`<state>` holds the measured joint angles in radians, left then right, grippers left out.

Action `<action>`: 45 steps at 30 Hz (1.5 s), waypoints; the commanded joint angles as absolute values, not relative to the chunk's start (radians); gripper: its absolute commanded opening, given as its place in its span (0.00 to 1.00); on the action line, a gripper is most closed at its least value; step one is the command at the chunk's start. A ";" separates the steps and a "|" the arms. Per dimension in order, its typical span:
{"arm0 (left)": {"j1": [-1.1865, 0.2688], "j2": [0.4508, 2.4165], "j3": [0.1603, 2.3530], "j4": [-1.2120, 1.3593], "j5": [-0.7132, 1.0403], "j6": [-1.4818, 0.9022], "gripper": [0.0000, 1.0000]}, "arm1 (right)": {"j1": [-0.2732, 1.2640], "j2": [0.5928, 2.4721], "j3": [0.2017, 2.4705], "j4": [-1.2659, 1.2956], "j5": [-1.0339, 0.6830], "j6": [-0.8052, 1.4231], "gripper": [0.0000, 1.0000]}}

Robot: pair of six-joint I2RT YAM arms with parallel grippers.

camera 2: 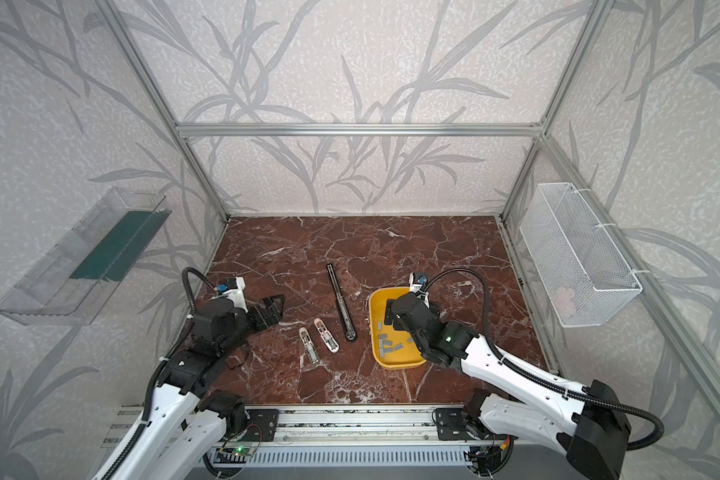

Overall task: Load the staples into the stapler
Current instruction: 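Lift the right gripper away and move it over the yellow tray, then lower the open right gripper into the yellow tray toward a grey staple strip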

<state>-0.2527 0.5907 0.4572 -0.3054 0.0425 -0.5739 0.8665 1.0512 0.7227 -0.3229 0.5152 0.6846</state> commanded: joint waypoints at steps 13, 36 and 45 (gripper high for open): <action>-0.250 0.332 0.384 -0.439 -0.165 -0.489 0.99 | 0.850 1.224 0.804 -0.312 0.479 0.605 0.48; -0.252 0.379 0.349 -0.377 0.184 -0.445 0.99 | 0.759 1.590 0.910 -0.284 0.218 0.361 0.42; -0.252 0.331 0.341 -0.397 0.153 -0.453 0.99 | 0.699 1.633 0.903 -0.283 0.160 0.359 0.41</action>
<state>-0.2523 0.3454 0.3523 -0.4038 0.1596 -0.4580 0.7120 1.6093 0.8875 -0.2821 0.1947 0.3687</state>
